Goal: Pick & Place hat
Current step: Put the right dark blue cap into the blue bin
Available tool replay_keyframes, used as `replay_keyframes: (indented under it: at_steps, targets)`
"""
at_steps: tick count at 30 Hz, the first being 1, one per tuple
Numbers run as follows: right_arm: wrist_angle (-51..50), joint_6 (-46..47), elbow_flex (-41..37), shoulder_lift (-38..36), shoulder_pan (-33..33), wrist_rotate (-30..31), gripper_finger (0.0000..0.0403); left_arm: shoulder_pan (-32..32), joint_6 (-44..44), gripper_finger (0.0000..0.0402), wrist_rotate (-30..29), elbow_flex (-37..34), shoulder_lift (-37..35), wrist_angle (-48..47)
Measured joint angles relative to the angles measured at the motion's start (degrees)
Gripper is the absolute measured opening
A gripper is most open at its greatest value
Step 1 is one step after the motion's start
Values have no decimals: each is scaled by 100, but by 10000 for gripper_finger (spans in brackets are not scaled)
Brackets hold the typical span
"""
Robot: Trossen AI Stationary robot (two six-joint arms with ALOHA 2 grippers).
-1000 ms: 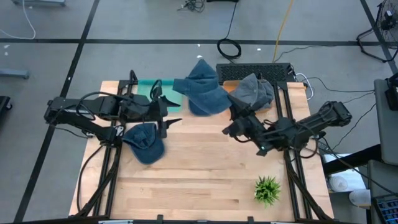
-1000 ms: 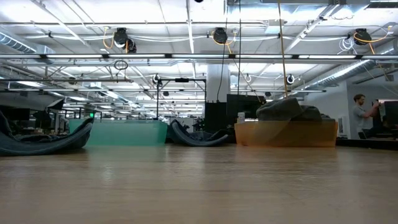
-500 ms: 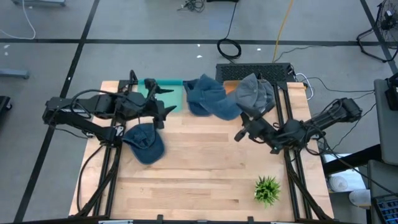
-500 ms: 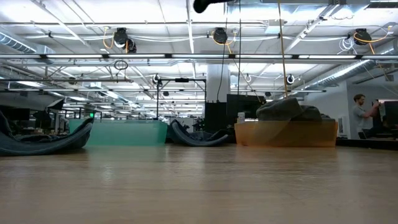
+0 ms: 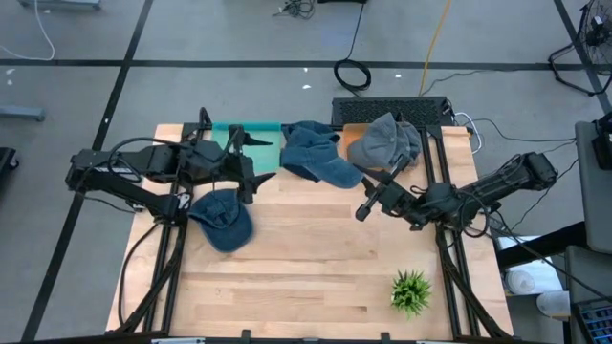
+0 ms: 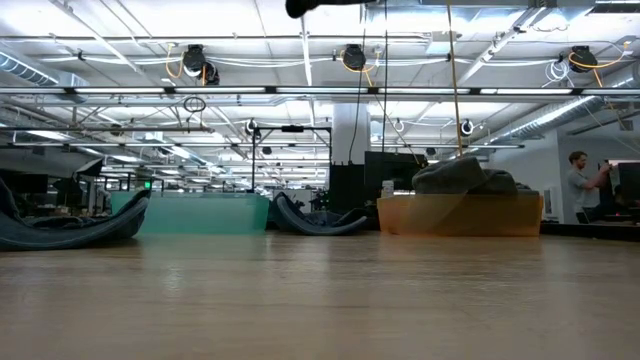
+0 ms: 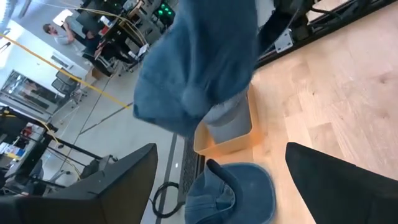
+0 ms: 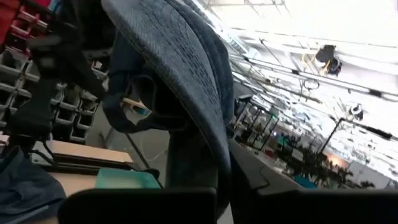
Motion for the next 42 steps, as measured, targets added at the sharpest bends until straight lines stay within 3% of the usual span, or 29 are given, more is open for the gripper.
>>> replay_keyframes:
  at_steps: [7, 12, 16, 20, 24, 28, 33, 36, 42]
  targets:
    - [-52, 592, 0, 64, -282, -722, 0, -26, -19, 363, -15, 0, 4, 410]
    - [28, 658, 0, 293, -433, -729, 0, -26, -159, 362, -6, 0, 4, 824]
    - [206, 615, 0, 482, -488, -736, 0, -26, -243, 342, 335, 0, 9, 758]
    - [257, 584, 0, 487, -486, -740, 0, -32, -245, 298, 397, -1, 101, 686]
    - [303, 541, 0, 487, -482, -736, 0, -26, -252, 232, 58, 2, 81, 735]
    - [266, 536, 0, 487, -482, -734, 0, -26, -233, 142, -343, 2, 93, 737]
    - [221, 532, 0, 487, -482, -755, 0, -26, -75, 19, -329, 2, 90, 740]
    - [178, 584, 0, 487, -481, -1014, 0, -28, 361, 14, -338, 2, 90, 691]
    - [138, 545, 0, 487, -481, -1154, 8, -12, 2224, 5, -760, 2, 90, 454]
